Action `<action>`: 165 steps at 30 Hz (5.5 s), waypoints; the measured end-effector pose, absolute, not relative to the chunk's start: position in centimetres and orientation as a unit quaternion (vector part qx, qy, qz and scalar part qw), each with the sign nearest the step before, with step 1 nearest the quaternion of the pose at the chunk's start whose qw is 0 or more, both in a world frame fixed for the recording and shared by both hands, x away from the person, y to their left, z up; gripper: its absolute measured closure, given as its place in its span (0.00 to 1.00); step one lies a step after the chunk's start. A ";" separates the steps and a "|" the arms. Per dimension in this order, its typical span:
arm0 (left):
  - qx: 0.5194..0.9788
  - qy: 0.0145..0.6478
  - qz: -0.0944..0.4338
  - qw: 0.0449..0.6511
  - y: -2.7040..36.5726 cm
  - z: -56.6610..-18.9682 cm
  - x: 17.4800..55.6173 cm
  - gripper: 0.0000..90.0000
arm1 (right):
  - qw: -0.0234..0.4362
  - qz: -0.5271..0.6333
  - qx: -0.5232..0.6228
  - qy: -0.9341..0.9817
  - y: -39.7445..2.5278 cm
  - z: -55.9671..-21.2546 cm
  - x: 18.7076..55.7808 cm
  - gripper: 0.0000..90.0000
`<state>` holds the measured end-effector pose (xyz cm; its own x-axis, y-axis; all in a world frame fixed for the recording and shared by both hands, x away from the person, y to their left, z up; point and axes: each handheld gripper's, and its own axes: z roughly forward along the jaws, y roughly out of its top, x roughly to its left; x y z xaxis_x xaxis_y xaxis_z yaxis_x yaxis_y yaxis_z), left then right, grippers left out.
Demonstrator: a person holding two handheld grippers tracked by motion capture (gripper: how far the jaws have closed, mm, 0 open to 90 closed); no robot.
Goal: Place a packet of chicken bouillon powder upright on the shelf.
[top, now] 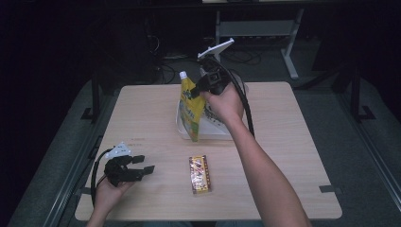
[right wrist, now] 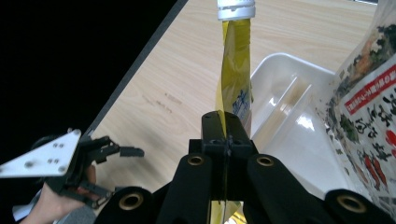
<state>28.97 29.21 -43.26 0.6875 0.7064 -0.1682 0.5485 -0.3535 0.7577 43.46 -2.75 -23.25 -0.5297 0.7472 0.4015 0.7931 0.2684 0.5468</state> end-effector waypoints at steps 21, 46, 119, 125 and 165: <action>0.822 0.380 0.098 0.413 29.0 -43.2 29.0 0.37 | 0.006 -0.369 -0.533 -0.761 -0.3 -23.6 45.7 0.99; 0.822 0.382 0.098 0.411 29.0 -43.2 29.0 0.37 | -0.013 -0.376 -0.564 -0.735 1.8 -25.6 47.7 0.99; 0.821 0.375 0.092 0.420 28.6 -43.2 28.8 0.37 | -0.135 -0.393 -0.544 -0.729 3.8 -27.5 47.3 0.99; 0.821 0.375 0.093 0.421 28.6 -43.2 28.8 0.37 | -0.120 -0.399 -0.547 -0.726 4.3 -28.3 47.4 0.99; 0.828 0.371 0.092 0.411 28.1 -43.3 28.7 0.36 | -0.052 -0.418 -0.511 -0.749 1.9 -29.0 45.6 0.69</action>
<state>28.71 28.08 -43.35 0.7073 0.6902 -0.1530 0.5393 -0.3868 0.7480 45.65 1.94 -29.02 -0.4714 0.8097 0.3495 0.7228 0.1278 0.6791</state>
